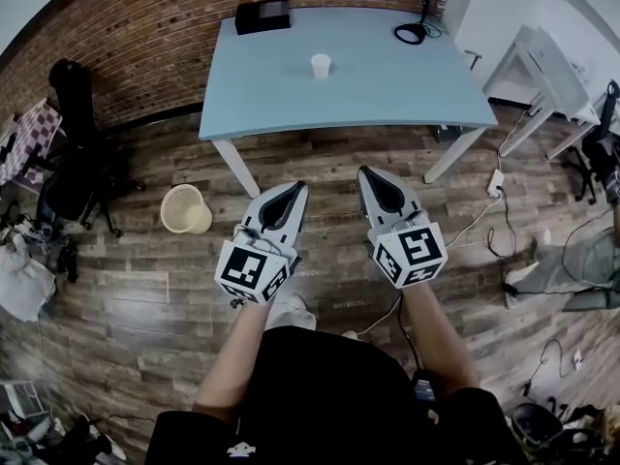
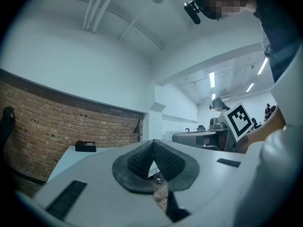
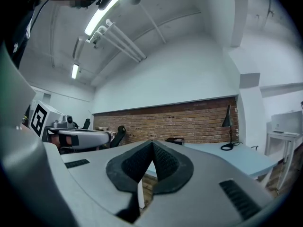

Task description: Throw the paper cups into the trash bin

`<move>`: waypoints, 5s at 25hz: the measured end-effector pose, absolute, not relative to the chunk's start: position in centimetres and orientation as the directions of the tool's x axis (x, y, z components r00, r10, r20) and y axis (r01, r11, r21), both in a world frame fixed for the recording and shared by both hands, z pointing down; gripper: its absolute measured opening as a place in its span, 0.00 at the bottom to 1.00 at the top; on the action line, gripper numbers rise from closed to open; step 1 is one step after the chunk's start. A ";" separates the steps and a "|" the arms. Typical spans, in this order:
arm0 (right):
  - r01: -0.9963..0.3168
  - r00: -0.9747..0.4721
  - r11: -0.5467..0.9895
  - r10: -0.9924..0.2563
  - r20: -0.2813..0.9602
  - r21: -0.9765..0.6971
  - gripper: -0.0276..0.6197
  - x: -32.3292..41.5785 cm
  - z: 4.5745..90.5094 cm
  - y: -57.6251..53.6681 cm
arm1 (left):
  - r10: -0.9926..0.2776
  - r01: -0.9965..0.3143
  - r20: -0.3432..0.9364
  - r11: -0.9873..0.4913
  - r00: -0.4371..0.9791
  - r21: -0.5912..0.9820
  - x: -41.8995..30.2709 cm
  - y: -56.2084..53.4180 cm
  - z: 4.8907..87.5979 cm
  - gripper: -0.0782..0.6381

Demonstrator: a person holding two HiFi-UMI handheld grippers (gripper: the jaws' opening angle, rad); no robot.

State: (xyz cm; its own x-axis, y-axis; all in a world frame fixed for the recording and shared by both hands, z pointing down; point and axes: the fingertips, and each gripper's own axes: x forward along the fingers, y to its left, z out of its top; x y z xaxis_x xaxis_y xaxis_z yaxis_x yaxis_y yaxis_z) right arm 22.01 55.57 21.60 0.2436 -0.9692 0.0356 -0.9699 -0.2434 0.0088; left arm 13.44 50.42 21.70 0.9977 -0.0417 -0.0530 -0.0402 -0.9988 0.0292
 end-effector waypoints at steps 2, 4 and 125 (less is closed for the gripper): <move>-0.969 0.249 -0.249 -0.968 0.035 0.006 0.05 22.3 21.4 53.8 | -0.037 -0.035 -0.052 -0.999 0.998 0.030 13.6 48.7 21.7 0.12; -0.967 0.256 -0.256 -0.966 0.037 0.006 0.05 22.5 21.3 52.2 | -0.031 -0.029 -0.050 -0.999 0.998 0.034 13.8 47.0 21.8 0.12; -0.875 0.392 -0.451 -0.873 0.291 -0.174 0.05 63.7 34.7 24.4 | 0.255 0.330 0.477 -0.940 0.841 -0.080 58.9 17.6 41.1 0.30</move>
